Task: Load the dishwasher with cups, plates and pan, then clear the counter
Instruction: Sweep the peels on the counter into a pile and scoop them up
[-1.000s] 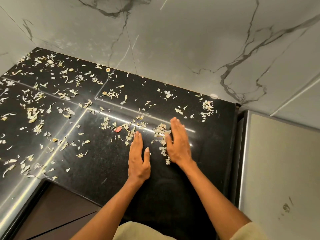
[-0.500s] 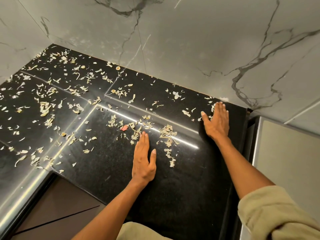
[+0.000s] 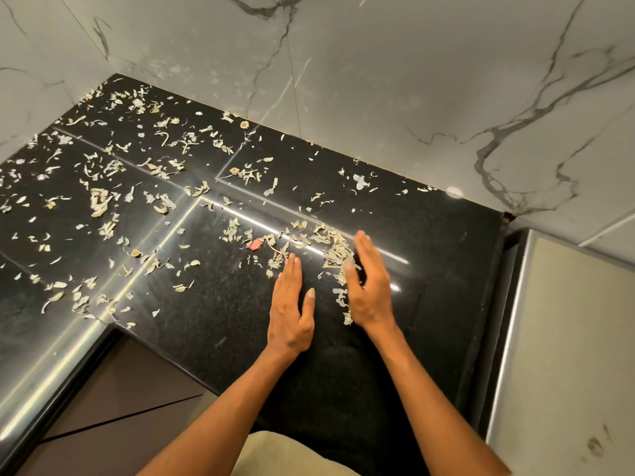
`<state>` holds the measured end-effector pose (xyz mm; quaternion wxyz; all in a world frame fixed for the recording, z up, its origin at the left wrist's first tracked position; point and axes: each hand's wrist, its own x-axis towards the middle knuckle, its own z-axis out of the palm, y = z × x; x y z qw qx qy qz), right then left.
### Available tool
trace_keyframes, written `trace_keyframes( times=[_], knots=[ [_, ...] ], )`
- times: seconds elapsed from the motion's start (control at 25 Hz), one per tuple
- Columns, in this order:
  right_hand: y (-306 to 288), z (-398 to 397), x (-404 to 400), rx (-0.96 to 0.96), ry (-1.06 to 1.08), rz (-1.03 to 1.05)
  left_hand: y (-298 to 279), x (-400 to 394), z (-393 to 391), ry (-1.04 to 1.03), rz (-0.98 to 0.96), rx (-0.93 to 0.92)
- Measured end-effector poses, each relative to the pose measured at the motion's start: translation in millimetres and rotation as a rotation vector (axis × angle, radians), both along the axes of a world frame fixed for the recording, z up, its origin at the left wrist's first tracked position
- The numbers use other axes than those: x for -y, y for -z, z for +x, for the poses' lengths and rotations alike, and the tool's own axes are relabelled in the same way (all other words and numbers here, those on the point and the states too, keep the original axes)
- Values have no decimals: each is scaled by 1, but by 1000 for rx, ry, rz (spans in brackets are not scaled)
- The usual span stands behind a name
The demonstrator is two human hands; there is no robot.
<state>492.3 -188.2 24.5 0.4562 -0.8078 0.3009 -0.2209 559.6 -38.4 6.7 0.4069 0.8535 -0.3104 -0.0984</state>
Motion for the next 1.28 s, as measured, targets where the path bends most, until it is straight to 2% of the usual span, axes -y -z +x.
trace_keyframes(
  times=[0.12, 0.24, 0.4, 0.6, 0.72, 0.8, 0.88, 0.96, 1.04, 1.16, 1.28],
  knots=[
    [10, -37, -11, -112, 297, -79, -1, -2, 1, -15, -102, -58],
    [19, -31, -34, -281, 237, -186, -4, -4, 5, -56, -221, -160],
    [20, 28, -53, -401, 131, -226, -7, -18, 9, -161, -347, -204],
    [18, 115, -75, -333, -134, -216, -3, -48, 19, -336, -368, -143],
    [17, 139, -83, -222, -275, -122, -1, -60, 26, -417, -358, -122],
    [16, 131, -78, -157, -289, -105, -1, -62, 27, -427, -337, -128],
    [16, 104, -69, -146, -217, -176, -2, -61, 27, -407, -312, -131],
    [21, 66, -60, -227, -94, -270, -2, -60, 27, -393, -303, -135],
    [24, 32, -61, -388, -13, -374, -4, -60, 26, -384, -298, -143],
    [24, 27, -88, -603, -47, -430, -6, -60, 26, -389, -310, -162],
    [17, 71, -116, -665, -152, -381, -8, -62, 27, -415, -378, -229]
  ],
)
